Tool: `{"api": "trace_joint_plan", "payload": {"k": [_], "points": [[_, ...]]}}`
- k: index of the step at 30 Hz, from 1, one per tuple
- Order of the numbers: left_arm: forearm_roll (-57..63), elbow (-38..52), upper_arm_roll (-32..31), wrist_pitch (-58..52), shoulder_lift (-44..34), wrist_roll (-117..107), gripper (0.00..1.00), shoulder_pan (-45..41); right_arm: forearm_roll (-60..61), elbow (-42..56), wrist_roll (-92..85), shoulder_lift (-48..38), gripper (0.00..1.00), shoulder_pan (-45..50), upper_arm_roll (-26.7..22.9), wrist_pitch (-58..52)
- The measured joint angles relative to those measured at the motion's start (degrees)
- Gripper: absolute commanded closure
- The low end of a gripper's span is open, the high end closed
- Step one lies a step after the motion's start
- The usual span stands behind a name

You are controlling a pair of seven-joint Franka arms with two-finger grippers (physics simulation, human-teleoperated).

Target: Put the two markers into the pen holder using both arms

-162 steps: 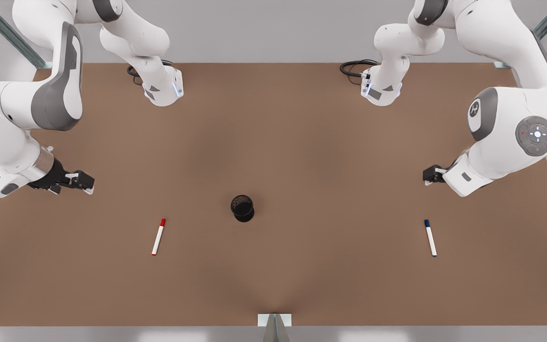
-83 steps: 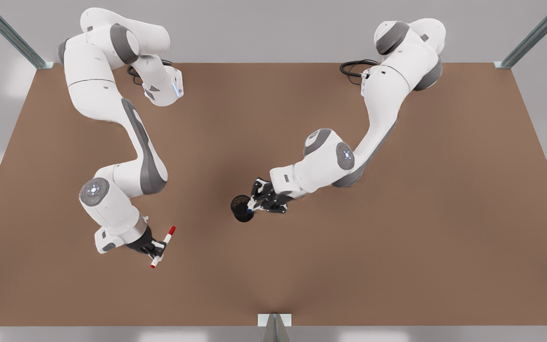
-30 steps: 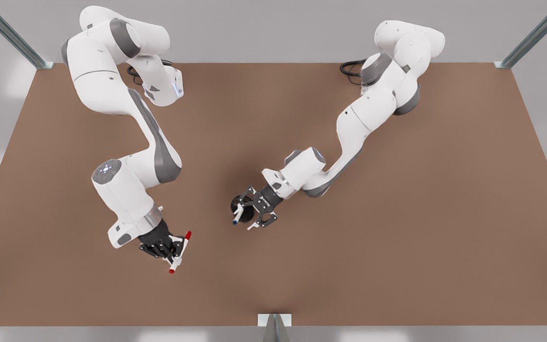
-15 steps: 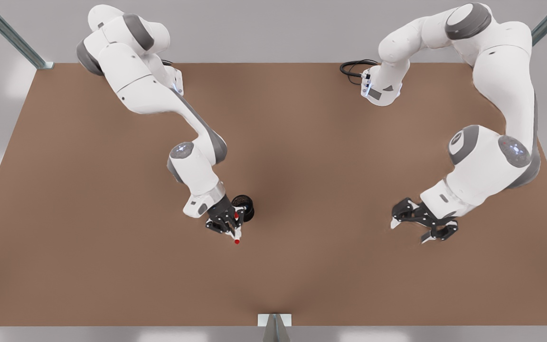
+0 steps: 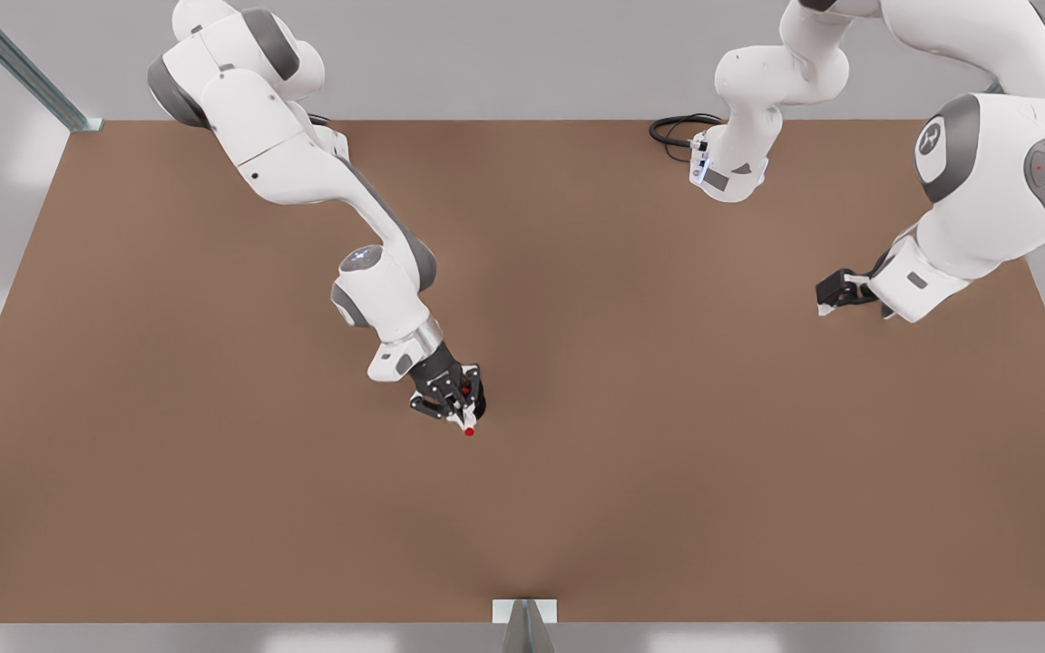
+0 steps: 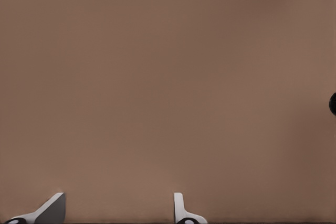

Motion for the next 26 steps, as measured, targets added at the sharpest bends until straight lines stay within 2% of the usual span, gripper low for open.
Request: {"api": "trace_joint_plan", "payload": {"k": [2, 3, 4, 7, 8, 11, 13, 14, 16, 18, 21, 23, 26], "points": [[-0.4, -0.4, 0.6, -0.3, 0.0, 0.4, 0.00, -0.4, -0.5, -2.5, 0.4, 0.4, 0.79, 5.2, -5.4, 1.6], [-0.5, -0.2, 0.7, -0.4, 0.6, 0.6, 0.00, -0.5, -0.6, -4.1, 0.5, 0.8, 0.16, 7.6, -8.1, 2.7], [-0.5, -0.1, 0.7, -0.5, 1.3, 0.7, 0.00, -0.6, -0.6, -5.2, 0.7, 1.0, 0.00, 8.8, -9.5, 3.6], [-0.6, 0.3, 0.8, -0.5, 3.5, 1.1, 0.00, -0.7, -0.7, -5.3, 1.0, 0.5, 0.00, 9.7, -10.8, 5.1], [-0.6, 0.3, 0.8, -0.5, 3.9, 1.3, 0.00, -0.5, -0.7, -2.2, 1.0, -0.9, 0.00, 9.6, -10.7, 3.0], [-0.7, 0.4, 0.8, -0.6, 4.2, 1.6, 0.00, -0.2, -0.4, 19.0, 1.2, -4.6, 0.00, 7.7, -10.3, -14.6], [-0.7, 0.4, 0.8, -0.6, 4.5, 1.8, 0.00, -0.3, 4.0, 25.4, 0.7, -8.0, 0.00, 1.5, -10.1, -28.0], [-0.7, 0.5, 0.8, -0.7, 4.5, 1.8, 0.00, -0.3, 7.0, 24.1, 0.1, -12.3, 0.00, -1.3, -10.5, -34.3], [-0.6, 0.6, 0.8, -0.8, 4.9, 1.9, 0.00, -0.4, 12.1, 20.9, -2.6, -20.4, 0.00, -5.2, -16.2, -46.8], [-0.6, 0.7, 0.8, -1.0, 5.7, 2.1, 0.00, -0.3, 15.8, 16.8, -5.6, -23.2, 0.00, -11.6, -16.9, -56.7], [-0.5, 0.9, 0.9, -1.1, 6.9, 2.2, 0.00, -0.3, 18.6, 16.1, -9.6, -22.9, 0.00, -13.8, -16.3, -66.9], [-0.5, 1.0, 0.9, -1.2, 7.4, 2.3, 0.00, -0.3, 19.8, 22.3, -12.2, -18.9, 0.00, -13.1, -15.9, -72.2], [-0.5, 1.0, 0.8, -1.3, 7.7, 2.4, 0.00, -0.5, 20.8, 24.7, -15.5, -17.3, 0.00, -12.3, -16.3, -76.6]]}}
